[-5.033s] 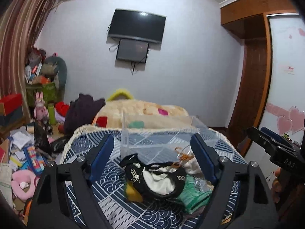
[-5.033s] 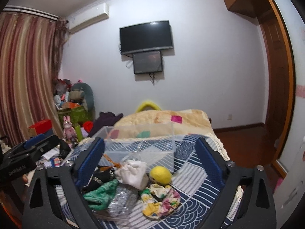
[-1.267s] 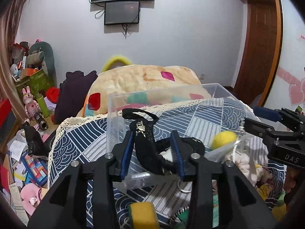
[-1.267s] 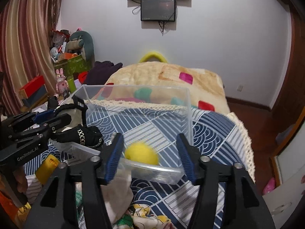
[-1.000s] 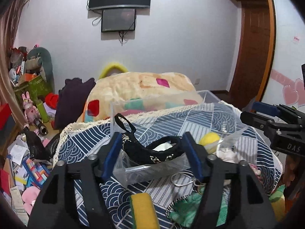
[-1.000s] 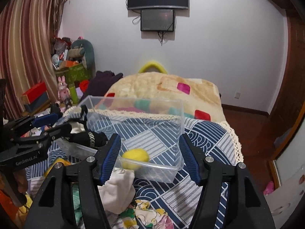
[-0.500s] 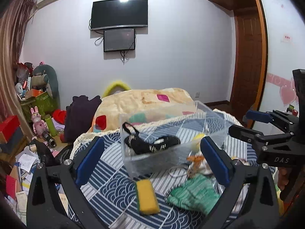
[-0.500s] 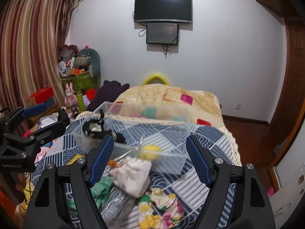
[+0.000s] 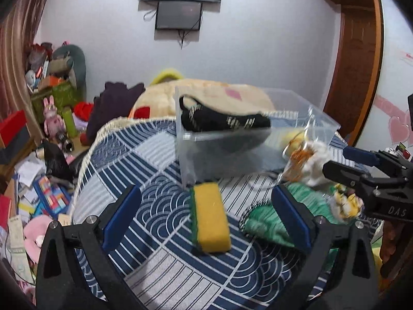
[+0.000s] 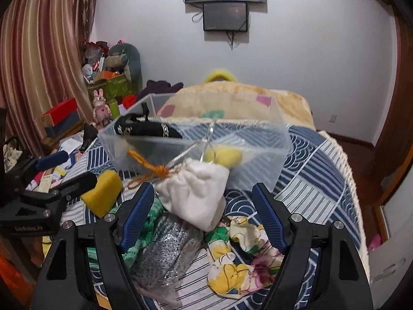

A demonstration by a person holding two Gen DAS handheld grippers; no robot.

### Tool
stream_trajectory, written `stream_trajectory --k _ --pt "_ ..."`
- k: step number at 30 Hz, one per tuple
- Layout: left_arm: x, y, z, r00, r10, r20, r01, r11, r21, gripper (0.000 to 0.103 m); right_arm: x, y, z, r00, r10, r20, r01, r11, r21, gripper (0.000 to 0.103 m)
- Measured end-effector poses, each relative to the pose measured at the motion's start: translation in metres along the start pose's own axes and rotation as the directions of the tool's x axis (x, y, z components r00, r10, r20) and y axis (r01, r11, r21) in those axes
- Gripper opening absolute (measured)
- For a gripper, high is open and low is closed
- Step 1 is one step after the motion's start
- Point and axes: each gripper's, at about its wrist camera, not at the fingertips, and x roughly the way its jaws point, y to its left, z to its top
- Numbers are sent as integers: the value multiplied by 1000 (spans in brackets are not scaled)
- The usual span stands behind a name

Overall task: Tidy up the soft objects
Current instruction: 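Grasp the yellow-green sponge with the left tool while the right tool grasps the white drawstring pouch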

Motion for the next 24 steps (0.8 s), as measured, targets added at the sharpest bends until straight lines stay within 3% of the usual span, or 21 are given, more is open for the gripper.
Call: stream_trajectory --k 5,9,13,15,20,24 --pt "12 2 -10 999 -30 -34 29 999 -22 100 15 0 -3 999 30 -39 -29 999 26 76" --pt "17 5 -14 998 -40 -57 39 999 -22 72 24 1 -6 997 47 -62 -44 998 39 71" --pt "23 10 -16 993 -91 -78 85 994 -68 56 24 -1 -8 995 70 -66 -66 996 51 49" --pt "26 12 -17 988 -115 -99 107 991 -80 32 23 -1 -10 995 75 -62 -72 996 45 40" --pt "20 11 -16 991 -111 -80 104 991 -83 30 16 2 -10 998 52 -42 -51 998 22 24" --pt "3 6 -12 995 -96 -33 94 994 -61 30 4 0 -9 999 35 -11 -35 999 19 19"
